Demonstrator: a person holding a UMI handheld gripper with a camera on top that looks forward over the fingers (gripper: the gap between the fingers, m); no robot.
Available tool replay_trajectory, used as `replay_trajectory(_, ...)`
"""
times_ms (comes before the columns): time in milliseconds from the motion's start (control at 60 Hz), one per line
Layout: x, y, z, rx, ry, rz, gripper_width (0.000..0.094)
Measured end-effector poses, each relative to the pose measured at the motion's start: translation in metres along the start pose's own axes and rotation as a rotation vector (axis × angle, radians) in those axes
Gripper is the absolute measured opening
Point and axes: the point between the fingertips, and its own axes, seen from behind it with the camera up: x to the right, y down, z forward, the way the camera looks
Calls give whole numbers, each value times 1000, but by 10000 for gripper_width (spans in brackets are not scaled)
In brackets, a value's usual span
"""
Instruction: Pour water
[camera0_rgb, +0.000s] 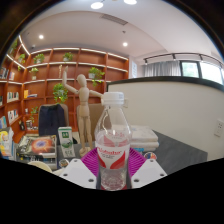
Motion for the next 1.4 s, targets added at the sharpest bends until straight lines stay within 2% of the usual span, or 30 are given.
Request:
replay_trajectory(183,3,37,17,-28,-12,21,373)
replay_trajectory(217,5,35,16,7,-7,33,388)
replay_trajectory(383,6,36,14,33,-13,68,395)
replay_trajectory(533,4,36,14,29,-14,55,509)
replay_trajectory(583,4,37,12,20,-20,57,570)
replay_trajectory(667,3,38,3,14,-42,47,734)
replay_trajectory(767,2,44,-17,3,-63,70,809)
replay_trajectory(967,-2,53,-93,-14,-126,87,808)
replay_trajectory(1183,-20,50,-201,-10,-272,17,807)
replay_trajectory(1400,-36,48,-282,-3,-366,-27,807)
